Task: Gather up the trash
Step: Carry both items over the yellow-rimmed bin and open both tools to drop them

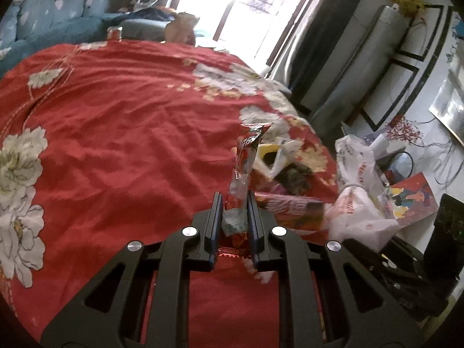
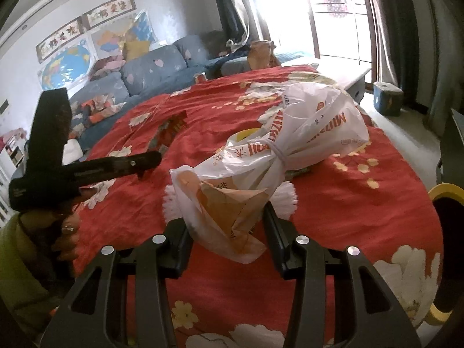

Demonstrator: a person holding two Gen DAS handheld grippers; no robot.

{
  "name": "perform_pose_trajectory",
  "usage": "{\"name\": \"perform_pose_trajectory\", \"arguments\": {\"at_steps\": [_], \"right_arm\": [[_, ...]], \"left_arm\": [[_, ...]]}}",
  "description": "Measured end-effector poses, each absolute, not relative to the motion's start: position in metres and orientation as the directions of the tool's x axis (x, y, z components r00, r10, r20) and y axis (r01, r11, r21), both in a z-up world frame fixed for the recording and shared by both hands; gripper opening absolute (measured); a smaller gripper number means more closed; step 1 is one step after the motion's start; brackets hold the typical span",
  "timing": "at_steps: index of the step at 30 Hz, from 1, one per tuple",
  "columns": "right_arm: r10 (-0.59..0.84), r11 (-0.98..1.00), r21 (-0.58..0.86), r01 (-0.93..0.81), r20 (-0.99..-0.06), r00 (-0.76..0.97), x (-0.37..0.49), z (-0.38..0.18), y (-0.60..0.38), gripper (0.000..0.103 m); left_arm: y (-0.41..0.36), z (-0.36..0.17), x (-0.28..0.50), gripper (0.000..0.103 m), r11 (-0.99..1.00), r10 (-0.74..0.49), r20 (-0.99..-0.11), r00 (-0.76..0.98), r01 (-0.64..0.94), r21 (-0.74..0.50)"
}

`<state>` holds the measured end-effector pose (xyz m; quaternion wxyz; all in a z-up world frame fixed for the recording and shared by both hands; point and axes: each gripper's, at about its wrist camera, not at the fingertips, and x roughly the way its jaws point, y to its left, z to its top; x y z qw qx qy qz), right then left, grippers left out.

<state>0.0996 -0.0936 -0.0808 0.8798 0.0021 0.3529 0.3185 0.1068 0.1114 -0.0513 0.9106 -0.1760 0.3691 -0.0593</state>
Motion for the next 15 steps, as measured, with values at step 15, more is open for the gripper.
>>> {"name": "perform_pose_trajectory", "arguments": {"at_steps": [15], "right_arm": [[0.539,0.826,0.228,-0.516,-0.587,0.604,0.1,-0.071,-0.12,0.042]], "left_arm": [[0.074,-0.023,0.098,0.011,0.942,-0.265,-0.594,0.759,0.073,-0.327]]}}
